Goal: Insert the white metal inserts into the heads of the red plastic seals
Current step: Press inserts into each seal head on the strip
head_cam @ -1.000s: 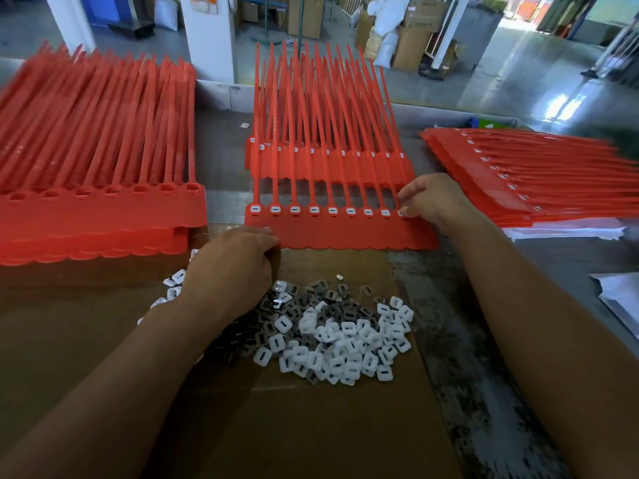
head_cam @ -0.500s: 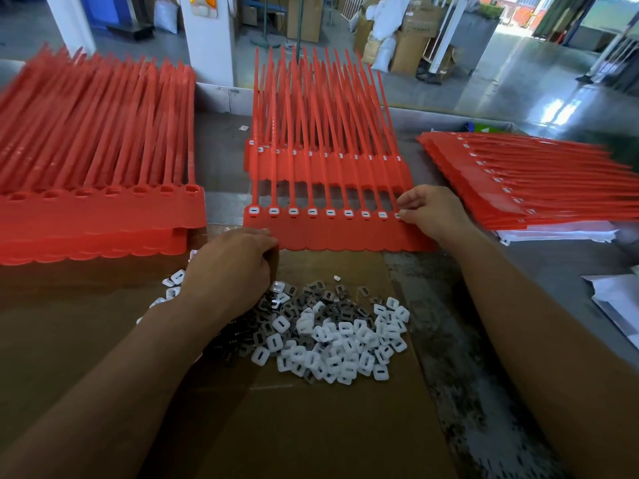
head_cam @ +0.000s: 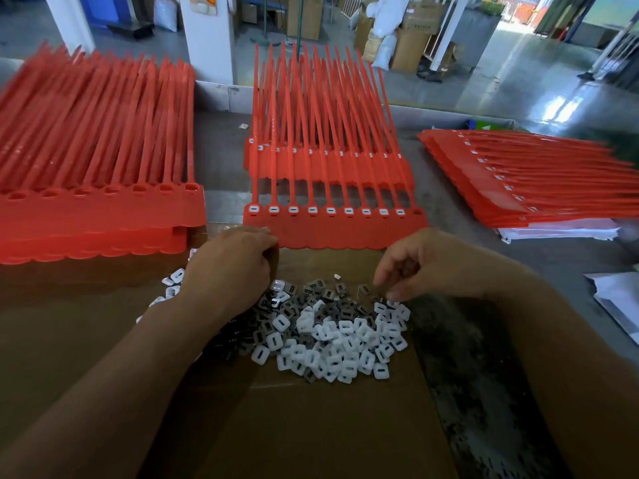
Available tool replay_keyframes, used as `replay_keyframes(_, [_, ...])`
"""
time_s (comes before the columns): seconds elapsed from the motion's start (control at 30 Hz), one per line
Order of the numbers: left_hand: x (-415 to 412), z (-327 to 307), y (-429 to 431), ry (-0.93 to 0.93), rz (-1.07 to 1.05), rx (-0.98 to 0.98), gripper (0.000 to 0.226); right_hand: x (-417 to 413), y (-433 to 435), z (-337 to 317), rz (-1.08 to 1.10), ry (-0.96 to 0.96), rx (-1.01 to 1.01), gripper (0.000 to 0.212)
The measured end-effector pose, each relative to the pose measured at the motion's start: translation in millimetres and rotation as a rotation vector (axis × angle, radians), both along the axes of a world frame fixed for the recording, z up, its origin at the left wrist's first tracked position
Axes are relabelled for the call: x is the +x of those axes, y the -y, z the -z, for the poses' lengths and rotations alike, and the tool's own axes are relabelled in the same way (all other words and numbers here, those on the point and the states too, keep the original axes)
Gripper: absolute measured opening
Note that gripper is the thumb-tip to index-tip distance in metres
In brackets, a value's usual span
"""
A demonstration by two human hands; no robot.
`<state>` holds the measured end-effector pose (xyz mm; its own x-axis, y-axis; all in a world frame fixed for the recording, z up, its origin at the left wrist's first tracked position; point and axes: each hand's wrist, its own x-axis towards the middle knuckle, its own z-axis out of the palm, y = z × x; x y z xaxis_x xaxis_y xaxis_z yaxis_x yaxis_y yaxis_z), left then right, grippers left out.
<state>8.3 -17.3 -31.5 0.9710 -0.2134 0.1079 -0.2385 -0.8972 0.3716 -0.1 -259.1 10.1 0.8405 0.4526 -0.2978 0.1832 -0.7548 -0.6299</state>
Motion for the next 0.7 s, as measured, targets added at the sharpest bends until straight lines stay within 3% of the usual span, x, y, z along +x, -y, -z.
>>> replay_keyframes(0.23, [-0.2, 0.3, -0.6, 0.008, 0.004, -0.008, 0.043, 2.0, -9.5, 6.9, -0.074, -0.074, -0.075, 0.022])
replay_keyframes(0.4, [0.3, 2.0, -0.7, 0.028, 0.006, -0.012, 0.042, 1.7, -9.0, 6.9, -0.061, -0.023, -0.055, 0.012])
replay_keyframes(0.7, [0.5, 1.8, -0.6, 0.013, 0.001, -0.011, 0.043, 7.8, -2.8, 9.8, 0.24, 0.143, 0.213, 0.021])
